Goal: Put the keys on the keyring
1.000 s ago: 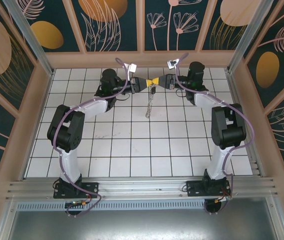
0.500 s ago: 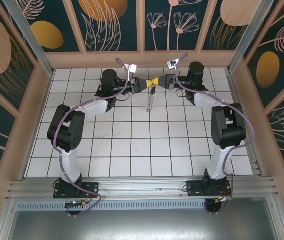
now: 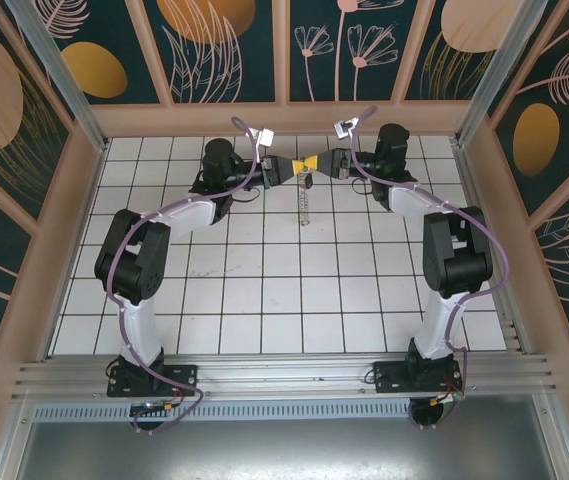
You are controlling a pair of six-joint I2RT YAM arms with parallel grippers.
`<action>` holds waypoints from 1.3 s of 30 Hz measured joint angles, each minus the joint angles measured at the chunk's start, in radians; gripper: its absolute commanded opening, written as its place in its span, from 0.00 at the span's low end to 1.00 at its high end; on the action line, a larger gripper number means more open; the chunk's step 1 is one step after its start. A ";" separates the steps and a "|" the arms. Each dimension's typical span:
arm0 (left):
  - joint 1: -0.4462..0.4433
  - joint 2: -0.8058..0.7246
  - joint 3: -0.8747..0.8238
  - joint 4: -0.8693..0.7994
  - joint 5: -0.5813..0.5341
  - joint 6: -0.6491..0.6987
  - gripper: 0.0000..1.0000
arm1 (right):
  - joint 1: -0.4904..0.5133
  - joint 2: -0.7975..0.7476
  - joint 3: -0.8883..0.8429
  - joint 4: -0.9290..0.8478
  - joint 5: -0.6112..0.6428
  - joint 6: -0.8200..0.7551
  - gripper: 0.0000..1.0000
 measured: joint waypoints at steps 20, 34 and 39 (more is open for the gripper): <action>-0.028 0.000 -0.053 0.177 -0.019 -0.134 0.00 | -0.093 -0.147 -0.204 0.211 0.211 0.165 0.38; -0.028 0.000 -0.053 0.224 -0.017 -0.195 0.00 | -0.050 -0.389 -0.491 0.153 0.430 0.010 0.41; -0.028 0.000 -0.053 0.235 -0.014 -0.211 0.00 | 0.008 -0.390 -0.491 0.087 0.472 -0.061 0.42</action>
